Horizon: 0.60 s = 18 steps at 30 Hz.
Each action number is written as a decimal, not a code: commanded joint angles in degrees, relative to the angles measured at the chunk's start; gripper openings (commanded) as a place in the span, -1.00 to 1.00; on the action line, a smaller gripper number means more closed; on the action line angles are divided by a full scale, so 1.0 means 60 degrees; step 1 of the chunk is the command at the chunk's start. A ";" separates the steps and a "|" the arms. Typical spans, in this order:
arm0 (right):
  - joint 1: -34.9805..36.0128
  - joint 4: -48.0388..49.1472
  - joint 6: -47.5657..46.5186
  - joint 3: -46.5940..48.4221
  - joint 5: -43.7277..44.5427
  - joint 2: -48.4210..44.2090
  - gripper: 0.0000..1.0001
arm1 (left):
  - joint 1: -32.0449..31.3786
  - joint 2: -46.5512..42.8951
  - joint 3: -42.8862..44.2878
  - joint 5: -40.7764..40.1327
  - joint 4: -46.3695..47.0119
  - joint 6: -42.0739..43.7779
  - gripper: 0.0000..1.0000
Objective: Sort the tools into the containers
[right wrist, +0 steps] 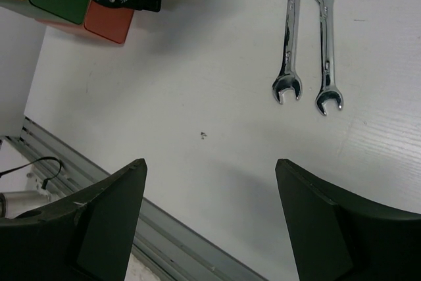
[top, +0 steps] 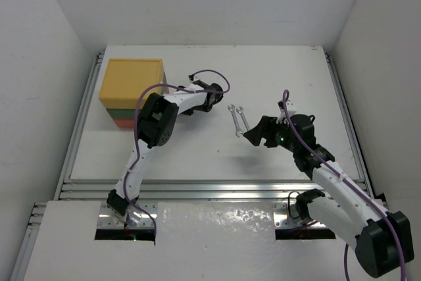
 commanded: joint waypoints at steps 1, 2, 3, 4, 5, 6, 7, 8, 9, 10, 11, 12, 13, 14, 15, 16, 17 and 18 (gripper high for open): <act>-0.0036 0.0712 -0.0042 0.0064 -0.0166 0.0115 0.60 | -0.0004 0.0080 0.0361 -0.0520 -0.0327 -0.0123 -0.09; -0.0051 0.0712 -0.0043 0.0064 -0.0195 0.0115 0.60 | -0.0018 0.0022 0.0390 -0.0535 -0.0298 -0.0094 -0.09; -0.0051 0.0727 -0.0043 0.0049 -0.0195 0.0115 0.60 | -0.0048 0.0007 0.0390 -0.0550 -0.0283 -0.0021 -0.09; -0.0036 0.0756 -0.0028 0.0049 -0.0210 0.0115 0.60 | -0.0048 -0.0022 0.0390 -0.0550 -0.0268 0.0009 -0.09; -0.0036 0.0770 -0.0028 0.0035 -0.0239 0.0101 0.60 | -0.0033 -0.0008 0.0390 -0.0608 -0.0239 0.0067 -0.09; -0.0036 0.0800 -0.0014 0.0020 -0.0254 0.0115 0.60 | -0.0019 0.0007 0.0405 -0.0652 -0.0210 0.0111 -0.09; -0.0051 0.0829 0.0001 -0.0009 -0.0283 0.0130 0.60 | -0.0019 0.0036 0.0419 -0.0667 -0.0210 0.0155 -0.09; -0.0036 0.0916 0.0016 -0.0010 -0.0312 0.0130 0.60 | -0.0019 0.0109 0.0535 -0.0681 -0.0210 0.0228 -0.09; -0.0051 0.0932 0.0030 -0.0039 -0.0370 0.0159 0.60 | -0.0019 0.0167 0.0609 -0.0682 -0.0224 0.0258 -0.09; -0.0036 0.0961 0.0045 -0.0039 -0.0400 0.0174 0.60 | -0.0019 0.0211 0.0697 -0.0667 -0.0210 0.0331 -0.09; -0.0036 0.0990 0.0045 -0.0053 -0.0415 0.0217 0.60 | -0.0019 0.0328 0.0857 -0.0667 -0.0210 0.0448 -0.09; -0.0036 0.1005 0.0045 -0.0039 -0.0429 0.0232 0.60 | -0.0019 0.0373 0.0946 -0.0681 -0.0224 0.0492 -0.09; -0.0051 0.1019 0.0045 -0.0039 -0.0444 0.0247 0.60 | -0.0004 0.0417 0.0990 -0.0711 -0.0239 0.0536 -0.09; -0.0036 0.1034 0.0045 -0.0039 -0.0459 0.0247 0.60 | 0.0011 0.0475 0.1092 -0.0725 -0.0268 0.0566 -0.09; -0.0036 0.1049 0.0045 -0.0053 -0.0459 0.0247 0.60 | 0.0025 0.0505 0.1108 -0.0725 -0.0297 0.0566 -0.09; -0.0036 0.1078 0.0045 -0.0053 -0.0488 0.0247 0.60 | 0.0054 0.0490 0.1093 -0.0682 -0.0298 0.0537 -0.12; -0.0036 0.1078 0.0060 -0.0053 -0.0503 0.0247 0.60 | 0.0069 0.0505 0.1050 -0.0638 -0.0298 0.0522 -0.12; -0.0036 0.1093 0.0060 -0.0039 -0.0517 0.0262 0.60 | 0.0084 0.0476 0.1006 -0.0609 -0.0269 0.0522 -0.14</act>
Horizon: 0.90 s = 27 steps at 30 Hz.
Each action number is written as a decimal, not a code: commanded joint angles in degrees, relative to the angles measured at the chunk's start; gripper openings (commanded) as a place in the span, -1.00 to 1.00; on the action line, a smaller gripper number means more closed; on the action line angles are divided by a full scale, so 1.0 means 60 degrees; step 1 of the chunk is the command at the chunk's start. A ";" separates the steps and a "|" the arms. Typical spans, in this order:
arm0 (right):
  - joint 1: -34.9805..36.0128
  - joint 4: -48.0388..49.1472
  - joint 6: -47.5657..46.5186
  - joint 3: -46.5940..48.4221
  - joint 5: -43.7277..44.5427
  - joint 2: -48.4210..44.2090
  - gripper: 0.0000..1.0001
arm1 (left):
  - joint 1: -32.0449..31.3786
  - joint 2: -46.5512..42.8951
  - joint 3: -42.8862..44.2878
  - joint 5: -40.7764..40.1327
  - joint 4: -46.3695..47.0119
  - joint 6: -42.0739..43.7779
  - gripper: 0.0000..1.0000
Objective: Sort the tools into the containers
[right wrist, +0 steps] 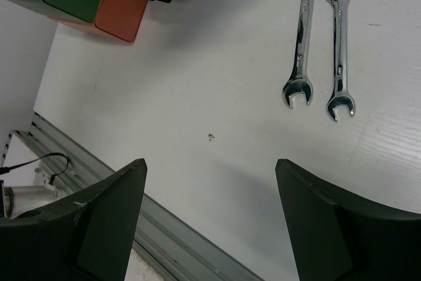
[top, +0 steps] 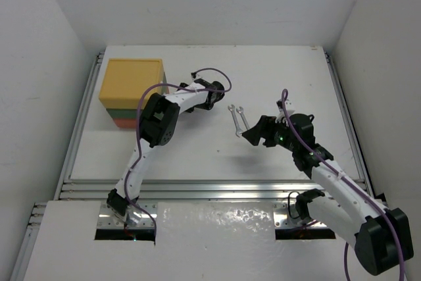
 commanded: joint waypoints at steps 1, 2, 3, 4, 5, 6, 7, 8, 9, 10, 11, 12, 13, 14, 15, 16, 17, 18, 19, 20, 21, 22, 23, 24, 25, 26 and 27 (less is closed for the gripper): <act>-0.0036 0.0641 0.0034 0.0016 -0.0269 0.0021 0.60 | 0.0106 0.0060 0.0139 -0.0135 -0.0024 0.0088 -0.14; -0.0036 0.0641 0.0034 0.0016 -0.0284 0.0036 0.60 | 0.0120 0.0075 0.0094 -0.0120 0.0005 0.0088 -0.14; -0.0036 0.0656 0.0034 0.0016 -0.0285 0.0051 0.60 | 0.0135 0.0090 0.0079 -0.0120 -0.0024 0.0059 -0.14; -0.0051 0.0699 0.0034 0.0001 -0.0314 0.0065 0.60 | 0.0135 0.0133 0.0065 -0.0149 -0.0082 -0.0013 -0.15; -0.0036 0.0714 0.0049 -0.0028 -0.0314 0.0080 0.60 | 0.0135 0.0148 0.0094 -0.0149 -0.0112 -0.0014 -0.15; -0.0036 0.0744 0.0064 -0.0014 -0.0328 0.0109 0.60 | 0.0150 0.0163 0.0079 -0.0149 -0.0112 -0.0014 -0.15; -0.0051 0.0787 0.0064 -0.0013 -0.0358 0.0138 0.60 | 0.0135 0.0163 0.0108 -0.0164 -0.0127 -0.0014 -0.16; -0.0036 0.0802 0.0078 -0.0028 -0.0387 0.0139 0.60 | 0.0135 0.0163 0.0137 -0.0164 -0.0127 0.0000 -0.20; -0.0036 0.0875 0.0093 -0.0028 -0.0402 0.0197 0.60 | 0.0150 0.0163 0.0123 -0.0178 -0.0112 0.0044 -0.23; -0.0036 0.0890 0.0107 -0.0028 -0.0445 0.0212 0.60 | 0.0150 0.0163 0.0152 -0.0193 -0.0127 0.0059 -0.26; -0.0036 0.0934 0.0122 -0.0057 -0.0475 0.0226 0.60 | 0.0164 0.0163 0.0138 -0.0208 -0.0127 0.0074 -0.29; -0.0036 0.0978 0.0137 -0.0057 -0.0489 0.0255 0.60 | 0.0179 0.0192 0.0138 -0.0251 -0.0141 0.0074 -0.30; -0.0051 0.1065 0.0166 -0.0086 -0.0519 0.0256 0.60 | 0.0194 0.0178 0.0138 -0.0266 -0.0141 0.0074 -0.30; -0.0036 0.1095 0.0181 -0.0116 -0.0577 0.0270 0.60 | 0.0223 0.0178 0.0138 -0.0281 -0.0141 0.0074 -0.29; -0.0036 0.1124 0.0210 -0.0131 -0.0592 0.0285 0.60 | 0.0238 0.0178 0.0152 -0.0267 -0.0141 0.0088 -0.27; -0.0036 0.1168 0.0225 -0.0145 -0.0621 0.0300 0.60 | 0.0252 0.0178 0.0138 -0.0266 -0.0141 0.0103 -0.20; -0.0036 0.1183 0.0225 -0.0145 -0.0636 0.0300 0.60 | 0.0252 0.0192 0.0152 -0.0281 -0.0141 0.0103 -0.18; -0.0036 0.1183 0.0225 -0.0160 -0.0636 0.0300 0.60 | 0.0281 0.0207 0.0138 -0.0281 -0.0127 0.0132 -0.14; -0.0036 0.1183 0.0225 -0.0160 -0.0636 0.0300 0.60 | 0.0296 0.0221 0.0138 -0.0310 -0.0112 0.0147 -0.13; -0.0051 0.1198 0.0239 -0.0174 -0.0622 0.0285 0.60 | 0.0311 0.0251 0.0138 -0.0325 -0.0127 0.0147 -0.12; -0.0036 0.1212 0.0239 -0.0189 -0.0636 0.0285 0.60 | 0.0340 0.0265 0.0123 -0.0354 -0.0141 0.0147 -0.13; -0.0051 0.1227 0.0254 -0.0204 -0.0636 0.0271 0.60 | 0.0355 0.0294 0.0138 -0.0354 -0.0156 0.0162 -0.13; -0.0036 0.1256 0.0254 -0.0218 -0.0651 0.0270 0.60 | 0.0369 0.0309 0.0123 -0.0383 -0.0156 0.0162 -0.14; -0.0036 0.1286 0.0254 -0.0233 -0.0636 0.0270 0.60 | 0.0370 0.0338 0.0138 -0.0384 -0.0141 0.0176 -0.16; -0.0036 0.1300 0.0269 -0.0248 -0.0651 0.0270 0.60 | 0.0370 0.0339 0.0152 -0.0384 -0.0127 0.0205 -0.18; -0.0051 0.1329 0.0269 -0.0248 -0.0665 0.0270 0.60 | 0.0370 0.0339 0.0138 -0.0369 -0.0098 0.0235 -0.21; -0.0051 0.1344 0.0283 -0.0277 -0.0665 0.0270 0.60 | 0.0370 0.0339 0.0138 -0.0369 -0.0068 0.0249 -0.30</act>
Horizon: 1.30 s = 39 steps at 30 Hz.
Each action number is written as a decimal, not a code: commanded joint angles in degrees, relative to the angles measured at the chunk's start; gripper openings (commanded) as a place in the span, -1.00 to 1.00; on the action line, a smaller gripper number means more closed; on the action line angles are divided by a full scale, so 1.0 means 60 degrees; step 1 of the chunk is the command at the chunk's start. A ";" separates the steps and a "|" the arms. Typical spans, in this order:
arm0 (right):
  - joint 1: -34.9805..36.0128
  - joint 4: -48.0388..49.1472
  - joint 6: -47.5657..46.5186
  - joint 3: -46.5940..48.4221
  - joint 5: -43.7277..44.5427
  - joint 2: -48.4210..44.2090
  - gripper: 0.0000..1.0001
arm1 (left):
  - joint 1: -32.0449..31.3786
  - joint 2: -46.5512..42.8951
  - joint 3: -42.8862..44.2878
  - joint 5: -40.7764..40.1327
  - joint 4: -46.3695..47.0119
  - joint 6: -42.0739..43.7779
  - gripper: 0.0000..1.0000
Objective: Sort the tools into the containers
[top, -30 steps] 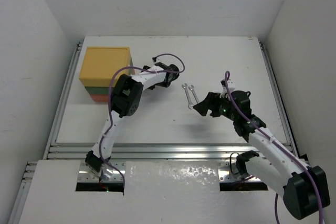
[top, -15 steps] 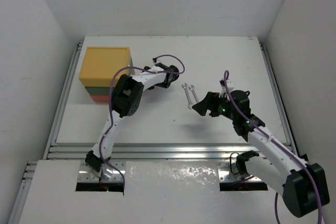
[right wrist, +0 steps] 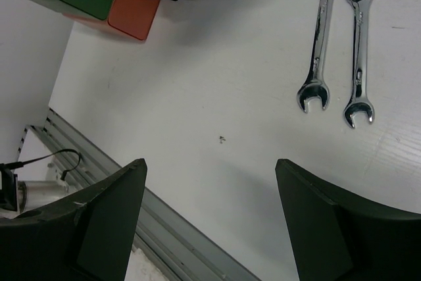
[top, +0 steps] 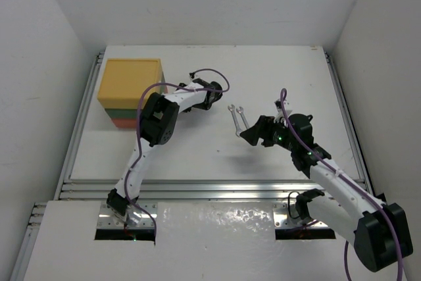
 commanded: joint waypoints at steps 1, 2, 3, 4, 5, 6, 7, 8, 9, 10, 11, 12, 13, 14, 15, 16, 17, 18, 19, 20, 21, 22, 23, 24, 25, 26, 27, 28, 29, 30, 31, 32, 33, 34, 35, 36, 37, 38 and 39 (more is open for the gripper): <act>-0.0051 0.0590 0.0065 -0.0073 -0.0203 -0.0068 0.60 | 0.0213 0.0218 0.0123 -0.0048 0.0070 0.0093 -0.35; -0.0036 0.0619 0.0065 -0.0088 -0.0188 -0.0083 0.60 | 0.0213 0.0248 0.0152 -0.0034 0.0085 0.0122 -0.38; -0.0036 0.0620 0.0050 -0.0117 -0.0174 -0.0112 0.60 | 0.0213 0.0277 0.0138 -0.0034 0.0100 0.0122 -0.51; -0.0051 0.0620 0.0050 -0.0117 -0.0159 -0.0127 0.60 | 0.0213 0.0321 0.0152 -0.0034 0.0100 0.0122 -0.59; -0.0051 0.0605 0.0036 -0.0117 -0.0159 -0.0127 0.60 | 0.0213 0.0321 0.0152 -0.0005 0.0085 0.0137 -0.64; -0.0036 0.0591 0.0036 -0.0117 -0.0159 -0.0142 0.60 | 0.0213 0.0336 0.0167 0.0025 0.0100 0.0137 -0.81; -0.0036 0.0576 0.0021 -0.0117 -0.0144 -0.0171 0.60 | 0.0213 0.0350 0.0182 0.0039 0.0085 0.0137 -0.91; -0.0036 0.0561 0.0006 -0.0132 -0.0144 -0.0200 0.60 | 0.0198 0.0350 0.0225 0.0156 0.0085 0.0137 -0.97; -0.0036 0.0547 0.0006 -0.0117 -0.0130 -0.0200 0.60 | 0.0198 0.0336 0.0240 0.0200 0.0100 0.0137 -1.00; -0.0036 0.0546 0.0006 -0.0117 -0.0130 -0.0215 0.60 | 0.0184 0.0292 0.0255 0.0244 0.0114 0.0137 -1.00; -0.0036 0.0546 0.0006 -0.0117 -0.0130 -0.0215 0.60 | 0.0155 0.0263 0.0255 0.0317 0.0143 0.0181 -1.00; -0.0036 0.0546 0.0006 -0.0132 -0.0130 -0.0230 0.60 | 0.0140 0.0234 0.0255 0.0361 0.0144 0.0195 -1.00; -0.0036 0.0546 0.0006 -0.0132 -0.0130 -0.0215 0.60 | 0.0067 0.0146 0.0255 0.0449 0.0216 0.0225 -1.00; -0.0036 0.0546 0.0021 -0.0132 -0.0130 -0.0215 0.60 | 0.0037 0.0102 0.0226 0.0508 0.0275 0.0297 -1.00; -0.0036 0.0546 0.0021 -0.0132 -0.0130 -0.0201 0.60 | -0.0006 0.0058 0.0211 0.0537 0.0319 0.0313 -1.00; -0.0051 0.0546 0.0035 -0.0117 -0.0144 -0.0215 0.60 | -0.0079 -0.0015 0.0240 0.0581 0.0262 0.0313 -1.00; -0.0036 0.0561 0.0050 -0.0132 -0.0144 -0.0201 0.60 | -0.0138 -0.0059 0.0298 0.0741 0.0145 0.0110 -1.00; -0.0036 0.0605 0.0036 -0.0117 -0.0173 -0.0142 0.61 | -0.0211 -0.0306 0.0328 0.0830 0.0071 -0.0023 -1.00; -0.0051 0.0721 0.0079 -0.0117 -0.0246 -0.0069 0.61 | -0.0342 -0.0497 0.0285 0.1150 0.0056 -0.0184 -1.00; -0.0051 0.0795 0.0123 -0.0117 -0.0305 0.0105 0.61 | -0.0416 -0.0760 0.0255 0.1356 0.0070 -0.0301 -0.95; -0.0051 0.0911 0.0181 -0.0117 -0.0349 0.0238 0.61 | -0.0504 -0.1430 0.0211 0.1532 0.0114 -0.0360 -0.86; -0.0036 0.1333 0.0327 -0.0146 -0.0509 0.0341 0.61 | -0.0679 -0.1814 0.0008 0.1983 0.0419 -0.0332 -0.78; -0.0051 0.1511 0.0401 -0.0219 -0.0568 0.0530 0.61 | -0.0753 -0.2238 -0.0067 0.2278 0.0582 -0.0259 -0.61; -0.0036 0.1615 0.0489 -0.0220 -0.0583 0.0619 0.61 | -0.0899 -0.3098 -0.0241 0.2542 0.0917 -0.0186 -0.49; -0.0051 0.1804 0.0635 -0.0191 -0.0598 0.0692 0.61 | -0.0958 -0.3513 -0.0330 0.3008 0.1051 0.0018 -0.11; -0.0051 0.1864 0.0709 -0.0147 -0.0598 0.0766 0.61 | -0.0988 -0.3923 -0.0389 0.3187 0.1124 0.0107 0.03; -0.0051 0.1923 0.0796 -0.0103 -0.0613 0.0926 0.62 | -0.0974 -0.4667 -0.0549 0.3334 0.1198 0.0151 0.13; -0.0051 0.2184 0.1015 -0.0015 -0.0758 0.1044 0.62 | -0.0945 -0.5022 -0.0667 0.3480 0.1256 0.0239 0.31; -0.0051 0.2361 0.1133 0.0014 -0.0846 0.1175 0.63 | -0.0915 -0.5403 -0.0798 0.3554 0.1301 0.0283 0.40; -0.0051 0.2609 0.1294 0.0029 -0.0905 0.1510 0.65 | -0.0843 -0.6146 -0.1162 0.3628 0.1359 0.0298 0.48; -0.0051 0.3192 0.1687 0.0087 -0.1007 0.1745 0.66 | -0.0624 -0.6530 -0.1427 0.3875 0.1563 0.0342 0.63; -0.0051 0.3560 0.1865 0.0102 -0.1226 0.2023 0.67 | -0.0477 -0.6984 -0.1734 0.4080 0.1739 0.0371 0.67; -0.0036 0.4362 0.2345 0.0161 -0.1417 0.2693 0.67 | -0.0041 -0.7902 -0.2462 0.4547 0.2204 0.0415 0.69; -0.0036 0.4892 0.2611 0.0263 -0.1593 0.3091 0.67 | 0.0210 -0.8390 -0.2832 0.4827 0.2456 0.0444 0.70; -0.0022 0.5361 0.2933 0.0336 -0.1942 0.3516 0.68 | 0.0416 -0.8888 -0.3198 0.5105 0.2690 0.0517 0.70; 0.0036 0.5902 0.3269 0.0453 -0.2134 0.3984 0.69 | 0.0665 -0.9879 -0.3811 0.5224 0.3070 0.0663 0.71; 0.0110 0.7082 0.3867 0.0831 -0.2296 0.5091 0.69 | 0.0696 -1.0382 -0.4093 0.5167 0.3233 0.0766 0.72; 0.0371 0.7529 0.4120 0.1125 -0.2457 0.5726 0.70 | 0.0711 -1.1460 -0.4444 0.5079 0.3467 0.0941 0.72; 0.0548 0.8259 0.4601 0.1549 -0.2792 0.6385 0.76 | 0.0740 -1.2080 -0.5245 0.4832 0.4064 0.1291 0.76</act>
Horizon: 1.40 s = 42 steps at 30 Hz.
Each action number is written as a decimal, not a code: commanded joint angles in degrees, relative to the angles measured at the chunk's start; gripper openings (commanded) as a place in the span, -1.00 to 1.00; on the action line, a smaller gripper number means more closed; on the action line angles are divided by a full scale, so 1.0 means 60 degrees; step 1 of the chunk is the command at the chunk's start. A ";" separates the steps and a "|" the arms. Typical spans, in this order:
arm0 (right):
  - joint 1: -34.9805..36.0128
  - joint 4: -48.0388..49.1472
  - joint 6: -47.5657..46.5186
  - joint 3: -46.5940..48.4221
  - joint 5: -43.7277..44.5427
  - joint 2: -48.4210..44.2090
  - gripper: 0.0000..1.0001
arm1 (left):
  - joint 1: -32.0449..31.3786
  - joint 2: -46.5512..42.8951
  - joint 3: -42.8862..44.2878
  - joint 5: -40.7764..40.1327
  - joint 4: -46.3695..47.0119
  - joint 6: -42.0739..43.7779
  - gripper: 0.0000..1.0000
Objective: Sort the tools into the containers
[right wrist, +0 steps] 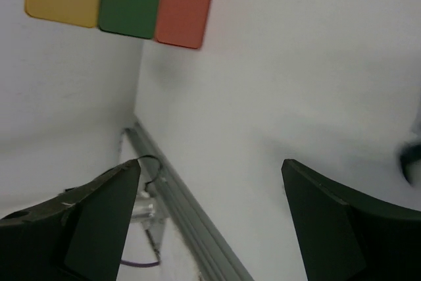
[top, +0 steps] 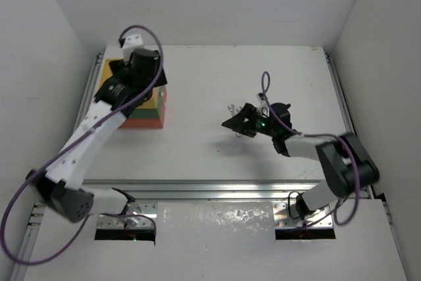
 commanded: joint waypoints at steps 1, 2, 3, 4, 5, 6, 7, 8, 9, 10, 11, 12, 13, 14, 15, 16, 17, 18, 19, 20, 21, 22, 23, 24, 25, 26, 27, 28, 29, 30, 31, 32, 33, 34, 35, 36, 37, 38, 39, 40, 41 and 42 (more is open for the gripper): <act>0.0578 0.3496 0.1749 0.2007 -0.1156 0.2648 0.81 | -0.0054 -0.1986 -0.1437 0.0135 0.1431 0.0773 0.80; 0.0913 0.3746 0.1983 0.2510 -0.1374 0.3313 0.83 | -0.0039 -0.3137 -0.2268 -0.0070 0.1898 0.0730 0.84; 0.1047 0.4241 0.2594 0.3487 -0.1391 0.3958 0.87 | -0.0025 -0.3757 -0.2711 -0.0551 0.2105 0.0585 0.91; 0.1310 0.4507 0.2920 0.3960 -0.1362 0.5154 0.87 | -0.0025 -0.4286 -0.3107 -0.0715 0.2296 0.0424 0.93; 0.1428 0.4713 0.3517 0.4429 -0.1290 0.5731 0.87 | 0.0019 -0.5350 -0.4010 -0.0891 0.2718 0.0190 1.00; 0.1545 0.4599 0.3654 0.5405 -0.1173 0.6245 0.87 | 0.0034 -0.5868 -0.4469 -0.0936 0.2940 0.0159 0.99; 0.1735 0.4380 0.3742 0.5865 -0.1041 0.7076 0.86 | 0.0034 -0.6569 -0.4792 -0.0965 0.3058 0.0086 0.99; 0.1839 0.3667 0.3671 0.6275 -0.0895 0.7404 0.84 | 0.0092 -0.6794 -0.5231 -0.0995 0.3074 -0.0074 0.99; 0.2014 0.3254 0.3510 0.7063 -0.0560 0.7900 0.79 | 0.0093 -0.7129 -0.5467 -0.0966 0.3031 -0.0105 0.99; 0.2088 0.2757 0.3378 0.7419 -0.0353 0.8094 0.78 | 0.0107 -0.7234 -0.5571 -0.0951 0.2914 -0.0206 0.99; 0.2161 0.2071 0.3203 0.7698 -0.0119 0.8313 0.75 | 0.0136 -0.7337 -0.5659 -0.1023 0.2870 -0.0251 0.99; 0.2220 0.1962 0.3216 0.8324 0.0101 0.8562 0.71 | 0.0137 -0.7410 -0.5776 -0.1010 0.2869 -0.0266 0.99; 0.2278 0.1903 0.3288 0.8664 0.0103 0.8854 0.59 | 0.0151 -0.7484 -0.5922 -0.0952 0.2884 -0.0252 0.99; 0.2308 0.1975 0.3608 0.9262 0.0117 0.9466 0.51 | 0.0166 -0.7484 -0.5938 -0.0893 0.2840 -0.0222 0.99; 0.2337 0.2019 0.3785 0.9529 0.0103 0.9777 0.47 | 0.0166 -0.7484 -0.5938 -0.0892 0.2811 -0.0222 0.99; 0.2352 0.2107 0.3976 0.9793 0.0074 1.0056 0.41 | 0.0166 -0.7455 -0.5938 -0.0892 0.2825 -0.0193 0.99; 0.2367 0.2108 0.4253 1.0245 0.0059 1.0551 0.37 | 0.0180 -0.7455 -0.5938 -0.0878 0.2825 -0.0164 0.99; 0.2381 0.2108 0.4372 1.0423 0.0073 1.0745 0.34 | 0.0181 -0.7455 -0.5924 -0.0834 0.2825 -0.0149 0.99; 0.2396 0.1977 0.4460 1.0817 0.0073 1.1095 0.29 | 0.0210 -0.7455 -0.5938 -0.0703 0.2854 -0.0163 0.99; 0.2425 0.1932 0.4490 1.0995 0.0044 1.1258 0.26 | 0.0239 -0.7470 -0.5938 -0.0644 0.2869 -0.0149 0.99; 0.2469 0.1903 0.4505 1.1141 0.0030 1.1376 0.20 | 0.0254 -0.7484 -0.5967 -0.0527 0.2898 -0.0134 0.99; 0.2469 0.1873 0.4534 1.1273 0.0073 1.1507 0.16 | 0.0283 -0.7484 -0.5982 -0.0454 0.2956 -0.0091 0.99; 0.2499 0.1815 0.4607 1.1507 0.0088 1.1712 0.12 | 0.0298 -0.7484 -0.5982 -0.0322 0.2986 -0.0061 0.99; 0.2499 0.1771 0.4651 1.1654 0.0088 1.1830 0.09 | 0.0312 -0.7470 -0.5982 -0.0263 0.2986 -0.0061 0.99; 0.2513 0.1640 0.4695 1.2004 0.0088 1.1947 0.02 | 0.0312 -0.7441 -0.5997 -0.0132 0.3015 -0.0032 0.99; 0.2528 0.1552 0.4710 1.2210 0.0074 1.2180 -0.01 | 0.0327 -0.7411 -0.6026 -0.0073 0.3030 -0.0032 0.99; 0.2543 0.1406 0.4725 1.2372 0.0059 1.2284 -0.03 | 0.0327 -0.7382 -0.6026 0.0029 0.3045 0.0012 0.99; 0.2557 0.1332 0.4725 1.2663 0.0088 1.2357 -0.04 | 0.0342 -0.7367 -0.6026 0.0088 0.3045 0.0012 0.99; 0.2586 0.1230 0.4710 1.2826 0.0074 1.2518 -0.05 | 0.0342 -0.7324 -0.6011 0.0133 0.3059 0.0041 0.99; 0.2587 0.1156 0.4696 1.2972 0.0073 1.2592 -0.05 | 0.0356 -0.7323 -0.6026 0.0220 0.3074 0.0071 0.99; 0.2587 0.1039 0.4695 1.3249 0.0030 1.2665 -0.07 | 0.0356 -0.7309 -0.6026 0.0279 0.3089 0.0085 0.99; 0.2601 0.1024 0.4710 1.3339 0.0030 1.2782 -0.08 | 0.0385 -0.7309 -0.6040 0.0323 0.3118 0.0100 0.99; 0.2601 0.1009 0.4739 1.3427 0.0015 1.2826 -0.09 | 0.0386 -0.7294 -0.6041 0.0425 0.3147 0.0129 0.99; 0.2601 0.1009 0.4768 1.3602 -0.0029 1.2885 -0.09 | 0.0386 -0.7250 -0.6055 0.0484 0.3147 0.0144 0.99; 0.2601 0.0994 0.4769 1.3734 -0.0073 1.2958 -0.12 | 0.0400 -0.7235 -0.6041 0.0528 0.3191 0.0173 0.99; 0.2601 0.0922 0.4827 1.3852 -0.0117 1.3089 -0.12 | 0.0400 -0.7206 -0.6055 0.0601 0.3177 0.0188 0.99; 0.2601 0.0965 0.4871 1.4027 -0.0175 1.3149 -0.14 | 0.0400 -0.7148 -0.6055 0.0616 0.3191 0.0202 0.99; 0.2616 0.1066 0.4944 1.4043 -0.0277 1.3193 -0.15 | 0.0415 -0.7133 -0.6055 0.0645 0.3191 0.0217 0.99; 0.2616 0.1213 0.5031 1.4014 -0.0307 1.3193 -0.16 | 0.0429 -0.7133 -0.6055 0.0689 0.3191 0.0217 0.99; 0.2616 0.1286 0.5047 1.3912 -0.0322 1.3179 -0.20 | 0.0430 -0.7104 -0.6055 0.0733 0.3191 0.0217 0.99; 0.2630 0.1345 0.5105 1.3824 -0.0351 1.3135 -0.21 | 0.0444 -0.7089 -0.6055 0.0763 0.3206 0.0232 0.99; 0.2616 0.1578 0.5164 1.3519 -0.0337 1.3033 -0.22 | 0.0444 -0.7089 -0.6055 0.0792 0.3206 0.0246 0.99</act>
